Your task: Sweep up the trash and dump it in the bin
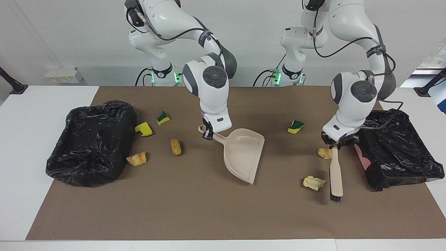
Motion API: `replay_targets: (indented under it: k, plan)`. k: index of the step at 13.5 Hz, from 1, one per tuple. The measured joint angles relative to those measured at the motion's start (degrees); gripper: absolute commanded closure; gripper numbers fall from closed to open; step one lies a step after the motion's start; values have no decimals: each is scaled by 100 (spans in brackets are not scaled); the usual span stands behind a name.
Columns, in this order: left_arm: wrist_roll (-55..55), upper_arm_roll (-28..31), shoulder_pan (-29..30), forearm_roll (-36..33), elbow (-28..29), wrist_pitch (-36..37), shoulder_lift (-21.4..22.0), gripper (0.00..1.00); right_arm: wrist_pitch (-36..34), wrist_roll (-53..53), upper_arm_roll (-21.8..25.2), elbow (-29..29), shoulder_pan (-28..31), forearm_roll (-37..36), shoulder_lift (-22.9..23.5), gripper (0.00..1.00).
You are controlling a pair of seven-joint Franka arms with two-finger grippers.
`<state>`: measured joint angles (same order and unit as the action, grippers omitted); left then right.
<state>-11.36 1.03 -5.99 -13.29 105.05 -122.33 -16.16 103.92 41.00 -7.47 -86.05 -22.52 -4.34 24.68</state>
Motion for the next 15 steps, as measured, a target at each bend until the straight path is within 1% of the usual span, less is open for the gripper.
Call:
replay_targets:
  k: [2,6,8,11,13,15]
  plan:
    - [-499,-5,88,-148,-63,-177,-133,100,320,512,-9,-432,-26,22,-193,100]
    - [-2213,-25,163,-160,-107,-185,-138,100,925,1780,2,-1190,57,32,-497,100]
    - [-2465,-78,161,-160,-103,-150,-138,100,1133,1955,1,-1424,67,33,-600,100]
    - [-2734,-128,128,-160,-90,307,-114,100,1148,1968,0,-1598,53,31,-714,100]
    - [-2997,-162,-23,-160,-85,846,-48,100,1148,1968,8,-1713,86,31,-777,100]
    - [-3029,-190,-222,-145,-69,1360,56,100,1148,1968,11,-1773,157,31,-808,100]
